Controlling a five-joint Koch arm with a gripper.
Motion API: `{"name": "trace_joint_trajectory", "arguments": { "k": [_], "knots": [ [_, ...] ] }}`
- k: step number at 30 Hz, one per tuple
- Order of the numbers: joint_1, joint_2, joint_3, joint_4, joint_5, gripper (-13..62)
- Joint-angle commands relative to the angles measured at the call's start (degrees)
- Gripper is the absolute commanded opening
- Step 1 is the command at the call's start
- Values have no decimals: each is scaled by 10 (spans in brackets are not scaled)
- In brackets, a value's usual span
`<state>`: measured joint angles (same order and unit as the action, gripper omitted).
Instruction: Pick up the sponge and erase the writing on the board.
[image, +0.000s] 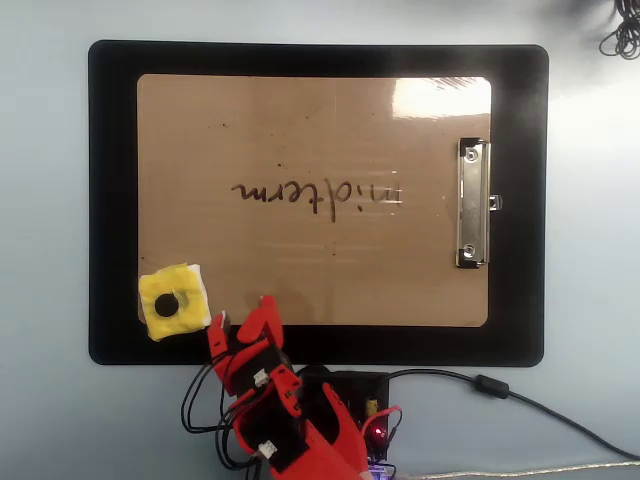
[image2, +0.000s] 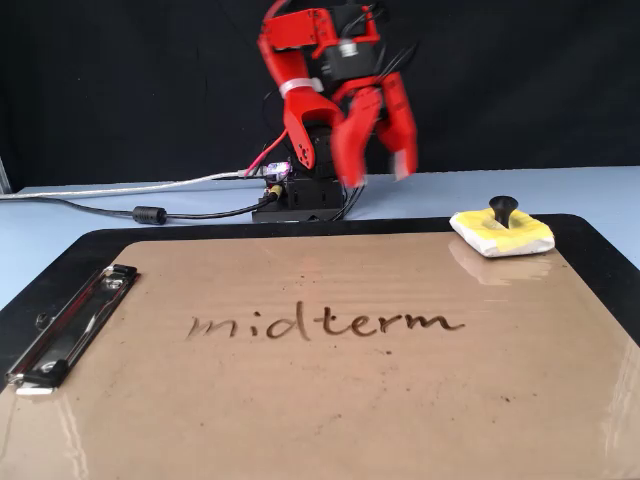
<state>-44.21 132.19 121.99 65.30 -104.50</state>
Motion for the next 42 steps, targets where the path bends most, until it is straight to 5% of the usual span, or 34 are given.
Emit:
{"name": "trace_joint_trajectory", "arguments": {
  "k": [1,7,12,23,42],
  "knots": [
    [-76,17,-14,-134,-98,337],
    [-130,-97,40,-449,-89,328],
    [-127,-234,49,-603,100,321],
    [-141,-221,103,-577,163,311],
    [-215,-307,240,-931,153,307]
  ]
}}
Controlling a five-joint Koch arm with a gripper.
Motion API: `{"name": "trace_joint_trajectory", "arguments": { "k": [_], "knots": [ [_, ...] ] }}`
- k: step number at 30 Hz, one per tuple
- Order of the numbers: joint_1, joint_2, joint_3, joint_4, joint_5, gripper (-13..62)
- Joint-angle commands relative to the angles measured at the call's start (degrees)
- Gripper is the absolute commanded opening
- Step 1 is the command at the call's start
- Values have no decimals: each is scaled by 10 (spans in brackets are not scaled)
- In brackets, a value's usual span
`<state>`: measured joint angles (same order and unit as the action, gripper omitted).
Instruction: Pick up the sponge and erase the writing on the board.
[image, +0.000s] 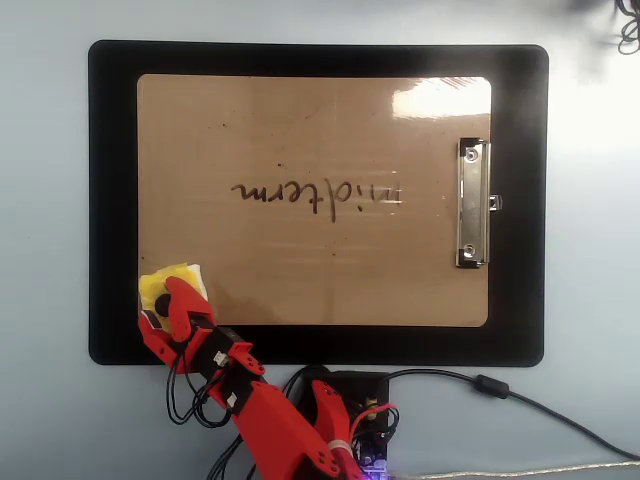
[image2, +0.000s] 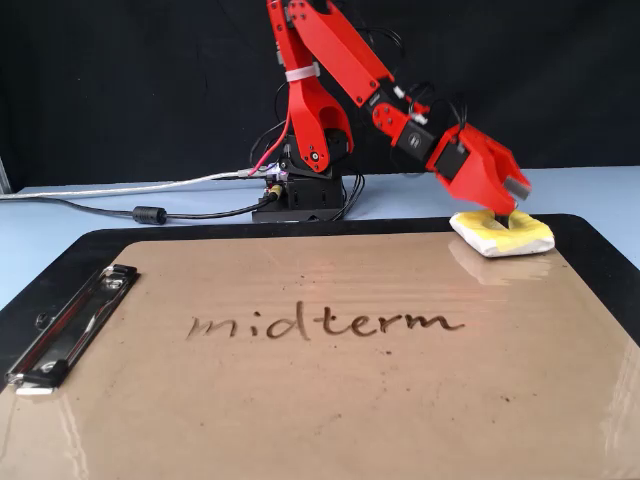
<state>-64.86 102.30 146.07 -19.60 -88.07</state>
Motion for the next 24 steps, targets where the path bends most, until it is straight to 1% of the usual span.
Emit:
{"name": "trace_joint_trajectory", "arguments": {
  "k": [1,4,9,15,21,24],
  "knots": [
    [-9,-18,-1,-92,-11,307],
    [-8,-44,-2,-106,-11,307],
    [-6,-46,22,-107,-8,309],
    [-6,-47,18,-105,-10,339],
    [-6,-91,14,-108,-7,332],
    [-6,-91,16,-108,-7,302]
  ]
}}
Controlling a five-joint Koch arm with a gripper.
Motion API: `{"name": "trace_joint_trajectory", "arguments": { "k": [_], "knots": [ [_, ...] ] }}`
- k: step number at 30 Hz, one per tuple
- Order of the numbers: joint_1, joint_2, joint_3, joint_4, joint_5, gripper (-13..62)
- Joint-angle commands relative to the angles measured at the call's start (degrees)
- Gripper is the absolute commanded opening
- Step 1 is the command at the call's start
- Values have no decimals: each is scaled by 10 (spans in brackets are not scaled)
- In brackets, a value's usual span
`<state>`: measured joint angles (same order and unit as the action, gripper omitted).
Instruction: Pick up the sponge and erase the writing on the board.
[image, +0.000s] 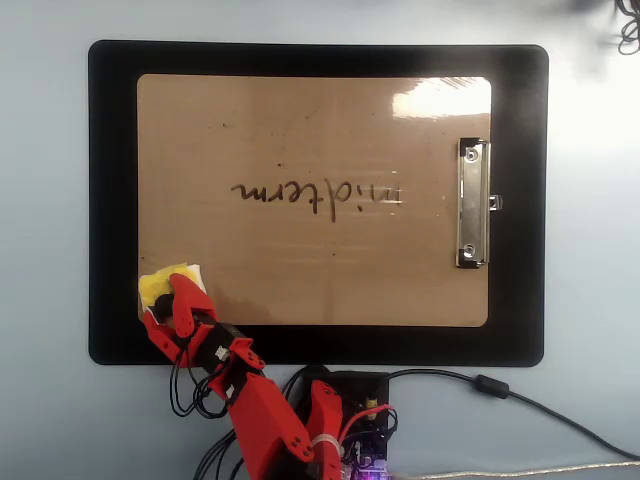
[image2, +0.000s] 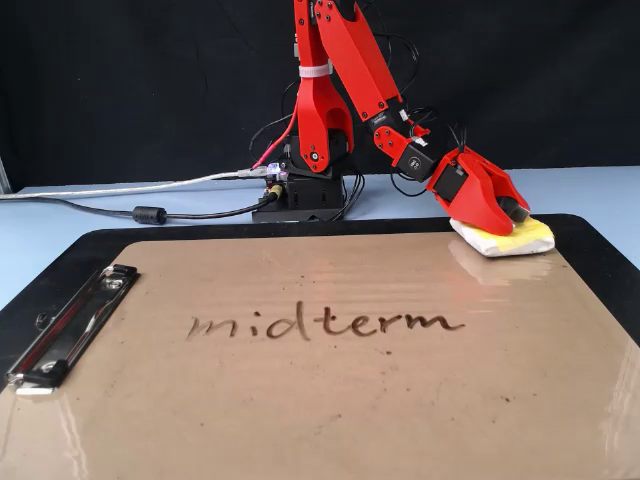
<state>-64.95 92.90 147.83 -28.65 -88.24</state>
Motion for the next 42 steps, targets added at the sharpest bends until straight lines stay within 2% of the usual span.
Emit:
{"name": "trace_joint_trajectory", "arguments": {
  "k": [1,10,14,20,27,33,39,42],
  "knots": [
    [-5,4,-2,-17,-5,290],
    [-6,6,10,-13,-4,101],
    [2,7,11,-14,-7,-80],
    [30,25,8,-17,-9,-79],
    [171,100,23,-11,12,-80],
    [336,116,12,9,37,-80],
    [517,103,-55,49,183,-80],
    [616,100,-100,136,241,-80]
  ]
}}
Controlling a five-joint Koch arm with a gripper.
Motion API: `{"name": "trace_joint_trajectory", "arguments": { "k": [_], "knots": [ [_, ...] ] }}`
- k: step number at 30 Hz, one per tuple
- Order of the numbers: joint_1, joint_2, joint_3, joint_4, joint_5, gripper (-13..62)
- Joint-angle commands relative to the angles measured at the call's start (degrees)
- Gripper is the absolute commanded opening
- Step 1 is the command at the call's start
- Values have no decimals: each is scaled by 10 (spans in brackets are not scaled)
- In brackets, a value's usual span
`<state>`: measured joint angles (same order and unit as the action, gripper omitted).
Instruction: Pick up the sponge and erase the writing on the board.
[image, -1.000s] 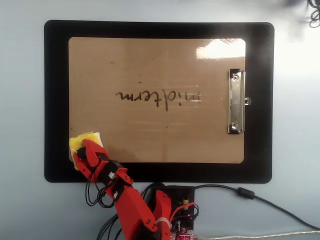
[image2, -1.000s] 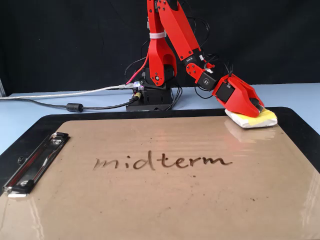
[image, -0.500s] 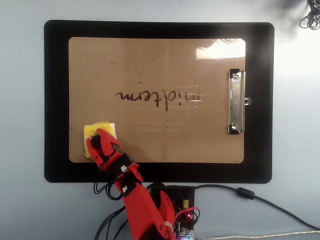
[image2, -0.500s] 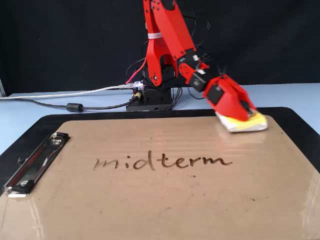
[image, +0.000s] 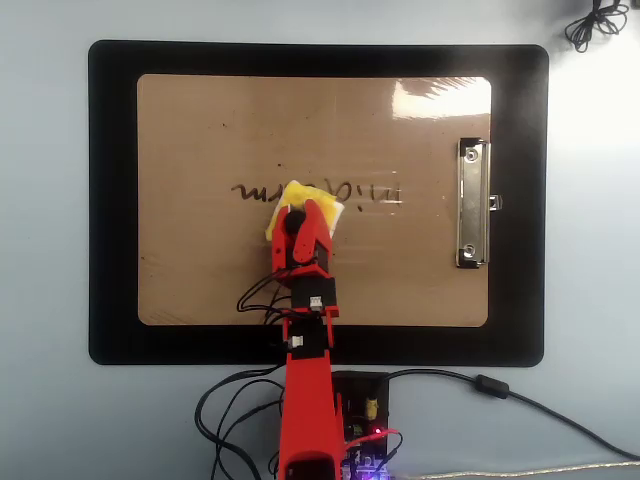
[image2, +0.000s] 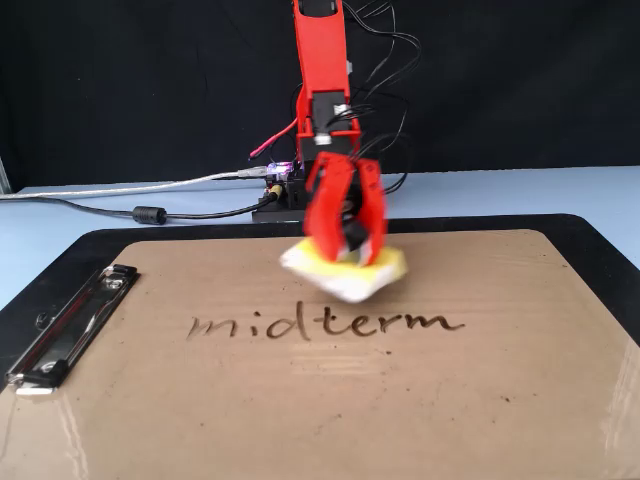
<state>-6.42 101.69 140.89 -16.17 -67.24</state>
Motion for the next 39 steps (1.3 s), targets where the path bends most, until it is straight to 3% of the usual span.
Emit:
{"name": "trace_joint_trajectory", "arguments": {
  "k": [1,5,14,20,22,25,31,39],
  "knots": [
    [76,13,-46,57,37,-80],
    [170,18,-50,115,35,-80],
    [221,-48,-11,65,-4,-80],
    [224,-396,-264,-83,-48,-80],
    [223,-453,-358,-85,-60,-80],
    [224,-432,-338,-57,-83,-80],
    [243,-209,-32,-89,-90,-80],
    [217,-340,-278,-63,-91,-80]
  ]
}}
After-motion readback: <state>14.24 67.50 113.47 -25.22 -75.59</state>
